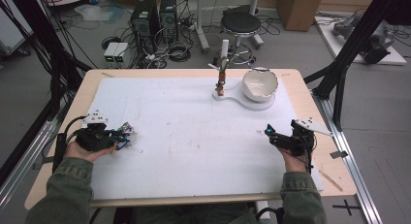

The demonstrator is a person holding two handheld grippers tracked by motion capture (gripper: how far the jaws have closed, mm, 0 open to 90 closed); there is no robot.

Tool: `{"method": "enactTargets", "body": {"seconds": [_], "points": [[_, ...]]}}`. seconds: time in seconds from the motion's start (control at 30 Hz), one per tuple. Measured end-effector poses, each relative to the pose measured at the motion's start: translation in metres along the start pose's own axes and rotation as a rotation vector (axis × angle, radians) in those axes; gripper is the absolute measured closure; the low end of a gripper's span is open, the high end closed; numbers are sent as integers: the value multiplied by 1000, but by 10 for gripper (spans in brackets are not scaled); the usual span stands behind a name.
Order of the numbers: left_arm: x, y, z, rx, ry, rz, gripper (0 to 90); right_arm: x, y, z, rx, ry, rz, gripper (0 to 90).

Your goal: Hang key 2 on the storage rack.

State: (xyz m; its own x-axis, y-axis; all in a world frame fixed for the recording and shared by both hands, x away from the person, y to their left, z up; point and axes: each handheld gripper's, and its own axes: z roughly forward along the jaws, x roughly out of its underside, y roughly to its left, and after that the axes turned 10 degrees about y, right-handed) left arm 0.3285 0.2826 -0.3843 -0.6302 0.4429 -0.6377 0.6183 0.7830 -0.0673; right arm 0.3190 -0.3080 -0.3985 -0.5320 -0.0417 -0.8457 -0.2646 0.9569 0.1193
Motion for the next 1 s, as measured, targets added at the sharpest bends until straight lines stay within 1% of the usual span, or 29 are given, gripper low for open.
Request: {"method": "enactTargets", "body": {"seconds": [0.07,0.1,0.23,0.27,0.33,0.4,0.5,0.57,0.6,0.77,0.87,0.9,0.93,1.0], "points": [[-4,0,-3,3,-6,-6,783,0,0,0,1,2,4,20],[-6,1,-4,16,-14,-19,783,0,0,0,1,3,3,20],[-16,2,-7,15,-18,-39,783,0,0,0,4,2,6,20],[-18,3,-8,18,-14,-36,783,0,0,0,4,1,5,19],[-23,2,-8,27,-28,-47,783,0,0,0,2,0,11,19],[-28,2,-11,44,-39,-42,783,0,-1,0,6,-4,7,19],[-33,3,-13,72,-69,-62,784,0,-2,-1,5,-7,12,19],[-38,5,-16,79,-85,-65,784,0,-2,-1,6,-8,14,18],[-40,5,-17,85,-92,-74,784,0,-2,-1,4,-8,18,18],[-50,6,-20,82,-109,-84,784,0,-2,-1,4,-8,18,18],[-55,8,-20,78,-96,-93,784,0,-2,-1,2,-10,20,17],[-57,8,-20,77,-98,-102,784,0,-2,-2,3,-10,22,18],[-58,9,-20,79,-98,-100,784,0,-2,-2,3,-10,22,18],[-63,9,-21,86,-108,-109,784,0,-2,-2,2,-8,23,17]]}}
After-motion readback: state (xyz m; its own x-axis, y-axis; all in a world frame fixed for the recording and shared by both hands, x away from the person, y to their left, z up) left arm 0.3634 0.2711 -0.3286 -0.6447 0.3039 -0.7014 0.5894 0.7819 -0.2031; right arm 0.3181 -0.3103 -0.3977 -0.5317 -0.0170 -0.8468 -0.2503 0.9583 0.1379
